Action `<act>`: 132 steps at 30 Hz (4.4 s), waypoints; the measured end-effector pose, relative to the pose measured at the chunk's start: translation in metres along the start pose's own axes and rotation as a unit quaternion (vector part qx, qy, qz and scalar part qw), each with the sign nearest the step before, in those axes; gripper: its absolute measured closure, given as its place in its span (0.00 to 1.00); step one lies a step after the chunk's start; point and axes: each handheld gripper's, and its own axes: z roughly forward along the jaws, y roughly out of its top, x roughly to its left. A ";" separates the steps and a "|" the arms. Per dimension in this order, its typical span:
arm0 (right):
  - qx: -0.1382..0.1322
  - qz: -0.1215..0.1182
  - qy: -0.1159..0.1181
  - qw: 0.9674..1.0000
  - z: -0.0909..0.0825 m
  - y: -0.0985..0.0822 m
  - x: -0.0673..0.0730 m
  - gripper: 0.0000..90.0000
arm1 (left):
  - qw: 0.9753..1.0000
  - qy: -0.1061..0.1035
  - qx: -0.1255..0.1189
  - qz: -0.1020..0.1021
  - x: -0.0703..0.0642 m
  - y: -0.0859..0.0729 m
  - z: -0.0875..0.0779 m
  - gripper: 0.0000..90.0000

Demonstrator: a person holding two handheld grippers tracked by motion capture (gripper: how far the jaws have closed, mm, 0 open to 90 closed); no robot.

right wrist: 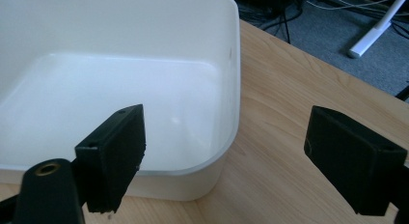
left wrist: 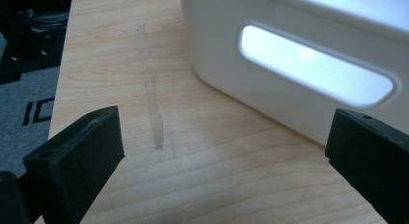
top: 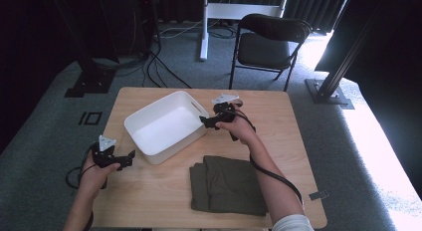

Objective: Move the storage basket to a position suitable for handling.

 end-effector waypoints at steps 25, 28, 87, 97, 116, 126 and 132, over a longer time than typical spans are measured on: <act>0.011 0.018 -0.023 1.000 0.014 -0.011 -0.006 0.19 | 0.998 0.027 -0.017 -0.049 0.015 0.014 0.032 0.07; 0.013 0.018 -0.021 1.000 0.011 -0.011 -0.005 0.22 | 0.998 0.033 -0.020 -0.049 0.015 0.016 0.033 0.07; 0.039 0.026 -0.034 0.998 -0.046 -0.055 0.008 0.22 | 0.999 0.033 -0.006 -0.031 0.000 0.067 0.086 0.07; 0.037 0.031 -0.041 0.998 -0.055 -0.062 0.007 0.22 | 0.999 0.032 -0.005 -0.026 -0.006 0.078 0.098 0.07; 0.021 0.054 -0.051 0.997 -0.061 -0.064 0.010 0.20 | 0.999 0.025 -0.036 -0.029 -0.010 0.094 0.088 0.08; -0.007 0.085 -0.088 0.992 -0.064 -0.048 -0.002 0.29 | 0.997 -0.023 -0.071 -0.034 -0.026 0.108 0.043 0.14; 0.003 0.097 -0.108 0.989 -0.061 -0.049 -0.005 0.51 | 0.997 -0.054 -0.048 -0.037 -0.037 0.102 0.040 0.35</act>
